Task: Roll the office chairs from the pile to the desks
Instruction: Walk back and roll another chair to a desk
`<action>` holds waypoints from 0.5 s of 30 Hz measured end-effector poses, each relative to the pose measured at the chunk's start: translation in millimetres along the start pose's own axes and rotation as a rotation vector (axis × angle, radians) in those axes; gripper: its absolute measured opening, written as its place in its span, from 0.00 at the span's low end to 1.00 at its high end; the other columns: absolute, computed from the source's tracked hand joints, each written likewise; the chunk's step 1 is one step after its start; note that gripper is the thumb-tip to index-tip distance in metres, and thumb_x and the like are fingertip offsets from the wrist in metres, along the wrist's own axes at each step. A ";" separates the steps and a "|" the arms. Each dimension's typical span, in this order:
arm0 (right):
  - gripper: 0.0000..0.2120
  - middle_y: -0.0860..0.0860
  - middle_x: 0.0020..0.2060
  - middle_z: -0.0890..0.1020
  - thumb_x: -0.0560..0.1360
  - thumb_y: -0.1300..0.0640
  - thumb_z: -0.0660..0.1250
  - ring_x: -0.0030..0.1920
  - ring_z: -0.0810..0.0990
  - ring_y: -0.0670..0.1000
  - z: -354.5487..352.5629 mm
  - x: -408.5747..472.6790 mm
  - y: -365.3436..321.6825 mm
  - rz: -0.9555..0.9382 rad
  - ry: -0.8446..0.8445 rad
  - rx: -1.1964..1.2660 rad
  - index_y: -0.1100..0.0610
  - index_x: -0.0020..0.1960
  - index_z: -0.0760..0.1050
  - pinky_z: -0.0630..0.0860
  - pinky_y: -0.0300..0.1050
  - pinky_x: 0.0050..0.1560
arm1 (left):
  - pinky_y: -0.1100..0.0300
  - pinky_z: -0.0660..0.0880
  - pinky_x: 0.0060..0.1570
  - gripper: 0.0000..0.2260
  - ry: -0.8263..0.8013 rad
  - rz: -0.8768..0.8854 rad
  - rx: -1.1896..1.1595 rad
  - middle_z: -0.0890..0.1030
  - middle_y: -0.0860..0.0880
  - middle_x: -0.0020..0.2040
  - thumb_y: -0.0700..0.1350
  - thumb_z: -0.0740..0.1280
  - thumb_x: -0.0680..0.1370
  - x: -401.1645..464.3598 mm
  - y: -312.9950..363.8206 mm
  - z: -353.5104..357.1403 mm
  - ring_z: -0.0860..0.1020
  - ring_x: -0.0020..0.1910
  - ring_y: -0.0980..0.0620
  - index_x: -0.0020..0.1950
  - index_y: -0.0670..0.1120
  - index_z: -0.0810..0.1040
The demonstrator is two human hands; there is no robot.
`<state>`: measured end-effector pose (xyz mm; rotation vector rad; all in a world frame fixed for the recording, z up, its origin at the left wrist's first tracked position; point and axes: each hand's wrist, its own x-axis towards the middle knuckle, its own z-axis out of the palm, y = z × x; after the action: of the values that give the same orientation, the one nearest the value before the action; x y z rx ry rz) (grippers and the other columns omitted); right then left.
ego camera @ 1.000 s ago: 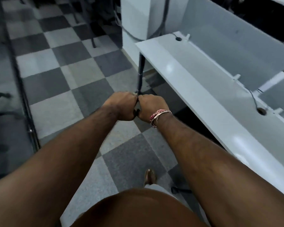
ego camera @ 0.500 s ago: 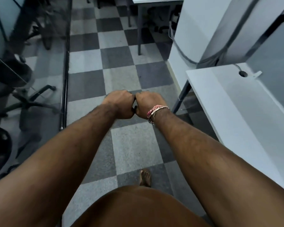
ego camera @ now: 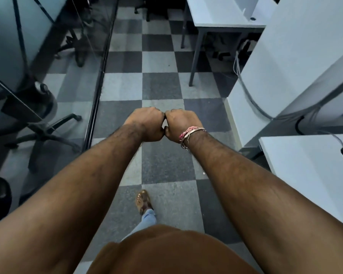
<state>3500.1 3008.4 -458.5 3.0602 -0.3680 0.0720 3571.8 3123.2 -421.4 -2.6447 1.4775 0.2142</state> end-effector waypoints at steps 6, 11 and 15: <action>0.13 0.50 0.50 0.83 0.73 0.50 0.66 0.51 0.82 0.55 -5.2 144.2 2.1 0.049 -0.016 0.025 0.51 0.56 0.77 0.75 0.47 0.44 | 0.51 0.80 0.48 0.12 -0.007 -0.001 -0.001 0.84 0.47 0.54 0.49 0.67 0.77 100.7 -97.1 -29.5 0.82 0.51 0.44 0.60 0.49 0.80; 0.13 0.50 0.51 0.83 0.74 0.50 0.65 0.52 0.81 0.55 -8.1 249.8 6.6 0.050 0.004 0.032 0.52 0.57 0.76 0.73 0.47 0.43 | 0.46 0.83 0.46 0.12 -0.010 -0.019 0.016 0.83 0.48 0.50 0.50 0.66 0.77 179.9 -171.7 -50.3 0.80 0.45 0.46 0.58 0.50 0.80; 0.13 0.50 0.51 0.82 0.75 0.50 0.65 0.52 0.81 0.54 3.9 331.0 17.2 0.033 -0.011 0.024 0.52 0.58 0.76 0.69 0.46 0.41 | 0.47 0.83 0.46 0.11 -0.025 -0.039 0.007 0.83 0.49 0.49 0.50 0.66 0.77 246.2 -221.8 -48.2 0.78 0.42 0.48 0.57 0.50 0.80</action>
<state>3817.3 2913.5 -443.9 3.0797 -0.4217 0.0624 3891.8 3025.2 -411.6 -2.6522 1.4154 0.2377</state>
